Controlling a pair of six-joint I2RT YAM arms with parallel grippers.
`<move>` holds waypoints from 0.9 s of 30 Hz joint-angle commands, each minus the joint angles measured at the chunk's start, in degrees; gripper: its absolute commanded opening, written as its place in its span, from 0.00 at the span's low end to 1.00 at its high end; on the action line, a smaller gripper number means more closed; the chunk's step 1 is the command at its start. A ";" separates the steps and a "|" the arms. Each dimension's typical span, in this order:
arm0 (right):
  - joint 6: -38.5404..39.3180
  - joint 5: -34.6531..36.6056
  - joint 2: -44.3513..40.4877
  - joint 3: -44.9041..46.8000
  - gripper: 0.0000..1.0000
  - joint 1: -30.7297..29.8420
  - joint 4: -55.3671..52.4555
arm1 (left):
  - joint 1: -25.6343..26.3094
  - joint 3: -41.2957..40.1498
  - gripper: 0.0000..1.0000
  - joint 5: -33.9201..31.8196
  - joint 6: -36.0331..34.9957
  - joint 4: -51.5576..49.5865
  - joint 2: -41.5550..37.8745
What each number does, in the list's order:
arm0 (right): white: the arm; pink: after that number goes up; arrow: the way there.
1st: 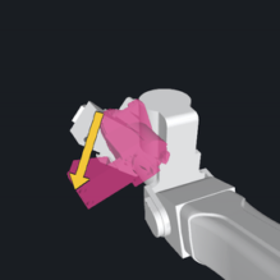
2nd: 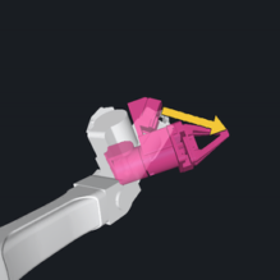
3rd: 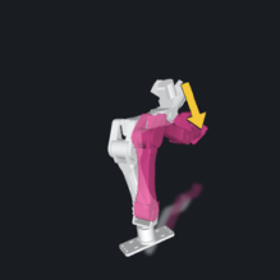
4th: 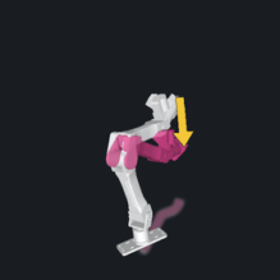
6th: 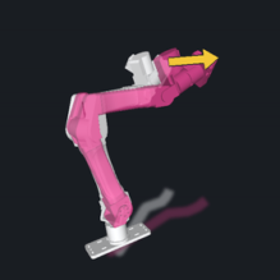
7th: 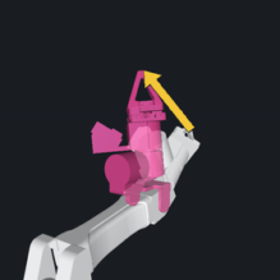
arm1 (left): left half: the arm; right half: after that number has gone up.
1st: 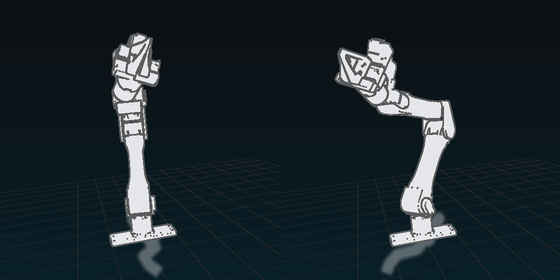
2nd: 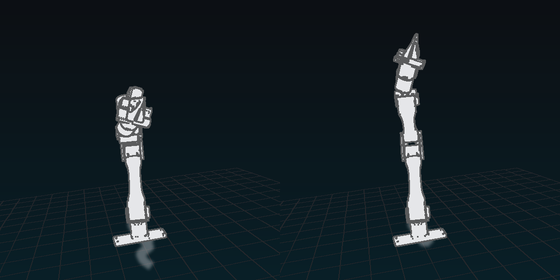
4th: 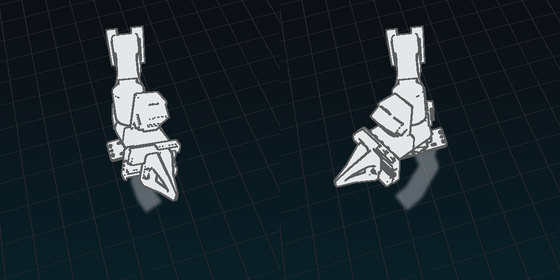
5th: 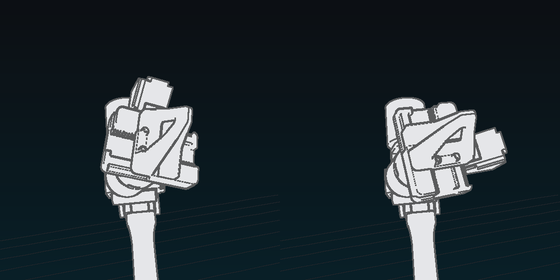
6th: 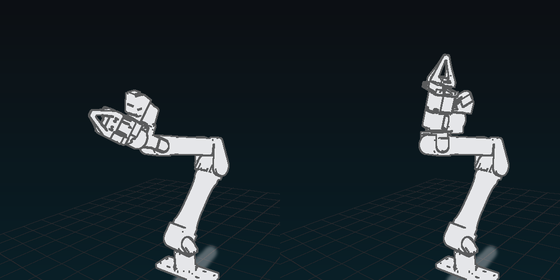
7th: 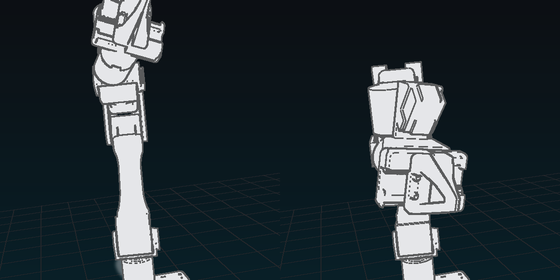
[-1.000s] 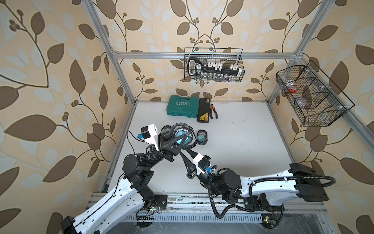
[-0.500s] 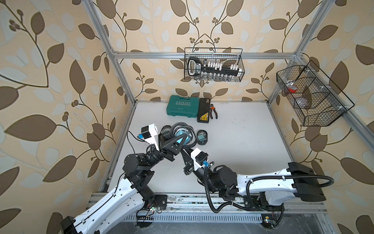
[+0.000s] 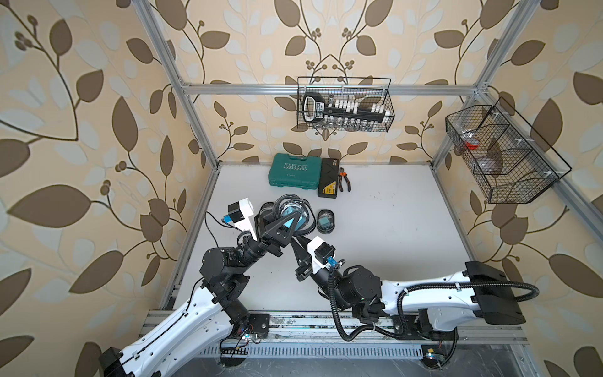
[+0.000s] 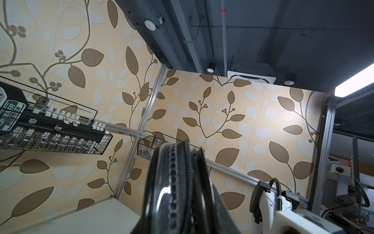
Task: Pack away charging kits
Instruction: Zip the zipper on the storage bag.
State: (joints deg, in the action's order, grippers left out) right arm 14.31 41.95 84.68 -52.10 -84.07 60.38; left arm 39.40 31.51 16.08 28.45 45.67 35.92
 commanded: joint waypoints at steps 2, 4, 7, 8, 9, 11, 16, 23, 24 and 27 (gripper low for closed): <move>-1.02 2.55 0.21 -2.89 0.09 0.40 -0.24 | 0.16 0.23 0.00 -0.61 -0.86 2.49 0.12; -1.76 3.17 0.17 -3.46 0.05 0.64 -1.41 | 0.25 0.08 0.00 -0.69 -0.85 2.58 -0.05; -2.91 3.48 0.31 -4.02 0.01 1.10 -2.76 | 0.19 -0.02 0.00 -0.74 -0.76 2.58 -0.32; -3.10 3.49 0.27 -4.07 0.00 1.22 -2.91 | 0.17 -0.04 0.00 -0.77 -0.77 2.58 -0.42; -3.14 3.64 0.22 -3.98 0.00 1.21 -3.03 | 0.20 -0.06 0.00 -0.73 -0.77 2.58 -0.50; -3.22 4.04 0.22 -3.81 0.00 1.33 -2.93 | 0.16 -0.10 0.00 -0.90 -0.76 2.43 -0.81; -3.78 5.21 -0.39 -2.43 0.00 2.00 -2.92 | 0.18 -0.44 0.00 -2.53 -0.59 1.83 -2.13; -3.27 6.25 -1.96 0.81 0.00 3.84 -1.91 | 0.20 -1.46 0.00 -4.55 -0.77 0.63 -5.37; -2.77 6.30 -2.14 1.17 0.00 3.90 -1.39 | 0.20 -1.52 0.00 -4.55 -0.76 0.36 -5.58; -1.29 6.43 -2.79 2.08 0.00 4.04 -0.36 | 0.18 -1.47 0.00 -4.65 -0.79 0.24 -5.86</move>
State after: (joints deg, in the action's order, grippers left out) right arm 11.86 43.92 84.27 -51.55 -81.49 56.60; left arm 39.40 29.32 11.84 28.40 41.50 32.16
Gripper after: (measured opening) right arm 0.047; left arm 0.308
